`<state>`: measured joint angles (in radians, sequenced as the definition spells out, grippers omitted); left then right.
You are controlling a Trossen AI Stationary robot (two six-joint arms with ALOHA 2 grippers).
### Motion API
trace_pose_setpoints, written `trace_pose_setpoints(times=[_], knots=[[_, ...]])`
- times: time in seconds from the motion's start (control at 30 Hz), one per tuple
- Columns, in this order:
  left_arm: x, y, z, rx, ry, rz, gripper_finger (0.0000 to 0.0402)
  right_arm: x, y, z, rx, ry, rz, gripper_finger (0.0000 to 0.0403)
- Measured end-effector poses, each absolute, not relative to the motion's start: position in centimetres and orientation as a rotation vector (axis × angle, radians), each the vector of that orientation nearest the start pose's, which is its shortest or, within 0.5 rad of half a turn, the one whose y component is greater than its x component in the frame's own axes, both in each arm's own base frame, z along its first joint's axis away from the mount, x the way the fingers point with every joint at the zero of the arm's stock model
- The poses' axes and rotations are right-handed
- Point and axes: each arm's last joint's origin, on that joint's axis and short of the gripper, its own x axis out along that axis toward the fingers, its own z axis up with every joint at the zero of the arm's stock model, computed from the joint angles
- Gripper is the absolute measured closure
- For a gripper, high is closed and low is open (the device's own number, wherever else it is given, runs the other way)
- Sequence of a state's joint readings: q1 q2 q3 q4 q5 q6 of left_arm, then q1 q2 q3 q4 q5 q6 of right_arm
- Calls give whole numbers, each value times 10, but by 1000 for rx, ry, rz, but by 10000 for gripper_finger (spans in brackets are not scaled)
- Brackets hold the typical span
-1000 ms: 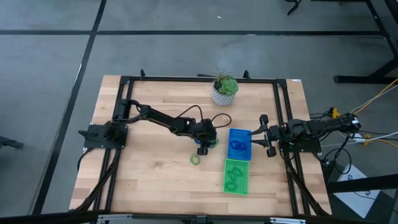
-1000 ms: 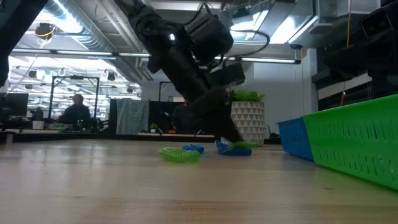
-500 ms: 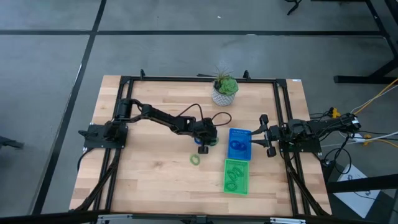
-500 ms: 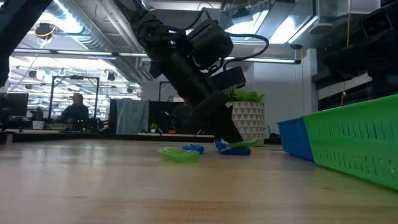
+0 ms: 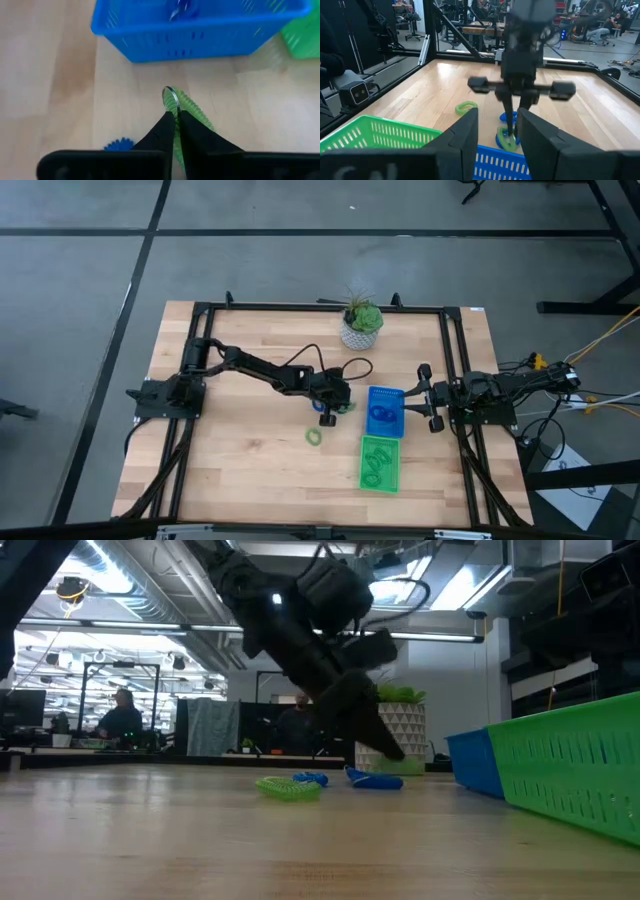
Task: Sort spring keychains
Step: Put the green spring keychain into green bin
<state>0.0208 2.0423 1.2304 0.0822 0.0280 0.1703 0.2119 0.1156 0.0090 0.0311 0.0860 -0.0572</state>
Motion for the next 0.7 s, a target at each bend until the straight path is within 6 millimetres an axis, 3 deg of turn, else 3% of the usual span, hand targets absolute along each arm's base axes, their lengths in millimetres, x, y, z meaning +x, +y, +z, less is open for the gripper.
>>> trace_pose_setpoints(times=[0.27,0.53,0.7], knots=[[417,5,172,161,664,-137,393,102,19,160,-69,72,128,267],[418,1,186,195,582,-157,394,102,19,160,-68,71,128,267],[421,-9,191,243,494,-273,395,102,19,160,-68,71,128,267]])
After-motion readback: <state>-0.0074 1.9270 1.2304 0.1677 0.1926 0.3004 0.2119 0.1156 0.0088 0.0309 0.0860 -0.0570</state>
